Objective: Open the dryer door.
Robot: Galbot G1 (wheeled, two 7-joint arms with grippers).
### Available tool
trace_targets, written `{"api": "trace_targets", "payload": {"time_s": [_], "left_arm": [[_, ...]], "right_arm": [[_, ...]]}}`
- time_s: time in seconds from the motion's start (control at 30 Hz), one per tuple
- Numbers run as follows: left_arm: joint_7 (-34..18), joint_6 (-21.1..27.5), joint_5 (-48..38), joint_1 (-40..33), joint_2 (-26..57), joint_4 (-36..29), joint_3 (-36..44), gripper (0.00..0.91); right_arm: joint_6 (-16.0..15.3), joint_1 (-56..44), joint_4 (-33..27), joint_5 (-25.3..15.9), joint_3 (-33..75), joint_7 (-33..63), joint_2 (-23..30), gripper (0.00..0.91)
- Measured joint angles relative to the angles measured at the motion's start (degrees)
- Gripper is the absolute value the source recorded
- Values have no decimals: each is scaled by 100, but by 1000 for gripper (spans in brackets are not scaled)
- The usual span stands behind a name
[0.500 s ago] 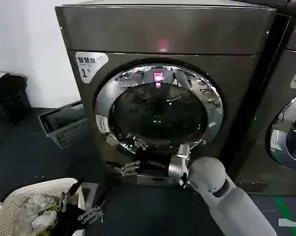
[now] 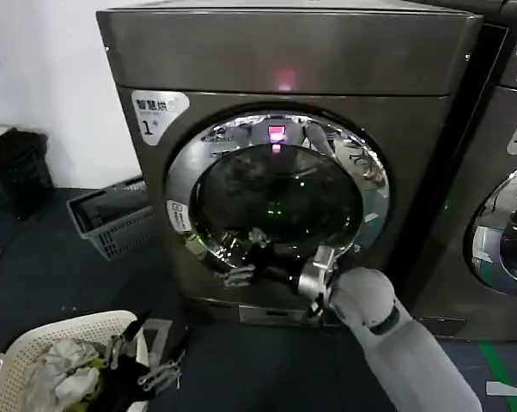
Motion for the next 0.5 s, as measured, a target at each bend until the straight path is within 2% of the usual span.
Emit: {"api": "trace_targets", "payload": {"time_s": [0.17, 0.33, 0.5], "left_arm": [[-66, -4, -8, 9, -33, 4, -60, 907], [-39, 116, 79, 19, -74, 3, -63, 907], [-33, 192, 103, 1, -79, -3, -90, 907]], "right_arm": [[9, 233, -370, -86, -224, 60, 239, 907], [182, 473, -776, -312, -479, 160, 547, 907], [250, 659, -1134, -316, -628, 249, 778, 907]]}}
